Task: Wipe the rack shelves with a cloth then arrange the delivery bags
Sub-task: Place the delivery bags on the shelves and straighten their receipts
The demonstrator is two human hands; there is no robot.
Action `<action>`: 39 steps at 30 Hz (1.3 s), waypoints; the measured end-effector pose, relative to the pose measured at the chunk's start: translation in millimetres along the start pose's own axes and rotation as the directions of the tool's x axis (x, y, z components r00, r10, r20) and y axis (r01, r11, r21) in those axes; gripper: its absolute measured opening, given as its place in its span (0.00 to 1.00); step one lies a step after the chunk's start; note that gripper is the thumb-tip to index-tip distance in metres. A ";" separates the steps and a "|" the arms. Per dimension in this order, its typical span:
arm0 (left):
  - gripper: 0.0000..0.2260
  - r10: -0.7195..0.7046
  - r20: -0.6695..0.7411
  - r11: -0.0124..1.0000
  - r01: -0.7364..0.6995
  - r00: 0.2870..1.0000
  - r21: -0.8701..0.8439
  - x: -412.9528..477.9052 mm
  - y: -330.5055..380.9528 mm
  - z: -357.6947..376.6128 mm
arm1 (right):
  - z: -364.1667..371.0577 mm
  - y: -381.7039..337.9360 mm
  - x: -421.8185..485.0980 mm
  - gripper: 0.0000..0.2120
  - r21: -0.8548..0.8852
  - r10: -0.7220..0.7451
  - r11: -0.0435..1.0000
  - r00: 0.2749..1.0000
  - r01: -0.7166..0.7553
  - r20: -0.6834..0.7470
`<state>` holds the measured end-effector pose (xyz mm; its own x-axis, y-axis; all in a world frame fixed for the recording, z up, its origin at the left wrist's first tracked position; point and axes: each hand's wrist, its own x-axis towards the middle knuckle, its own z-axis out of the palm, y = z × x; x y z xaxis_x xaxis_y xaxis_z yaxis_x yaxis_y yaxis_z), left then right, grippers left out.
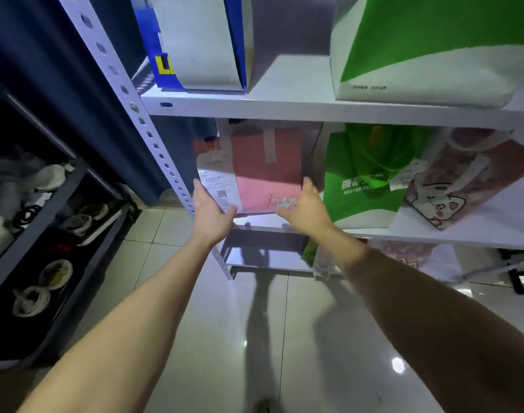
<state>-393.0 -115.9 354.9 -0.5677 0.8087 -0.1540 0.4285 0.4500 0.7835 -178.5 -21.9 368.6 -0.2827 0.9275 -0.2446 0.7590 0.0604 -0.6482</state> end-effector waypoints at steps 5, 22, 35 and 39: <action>0.31 -0.065 -0.155 0.996 0.055 0.986 -0.072 26.8 -6.0 13.8 | 13.3 -4.7 41.7 0.38 0.096 0.149 0.984 0.989 -0.149 0.007; 0.05 -0.039 -0.387 0.999 0.041 0.921 -0.003 -165.5 -25.9 -2.3 | 0.5 46.3 -119.2 0.31 0.208 0.045 0.976 0.994 -0.064 0.098; 0.10 0.084 -0.119 0.995 -0.078 0.989 0.060 -314.8 71.7 75.9 | -133.8 186.3 -276.6 0.29 0.182 0.062 0.982 0.998 -0.059 -0.011; 0.11 0.193 0.067 0.980 -0.196 0.979 0.035 -339.7 130.9 145.3 | -193.2 262.9 -309.6 0.32 0.270 0.194 0.950 0.975 -0.158 -0.112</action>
<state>-41.9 -276.7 422.3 -0.4255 0.9041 -0.0397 0.5559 0.2957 0.7769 221.9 -221.8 413.3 -0.0631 0.9569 -0.2835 0.6075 -0.1886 -0.7716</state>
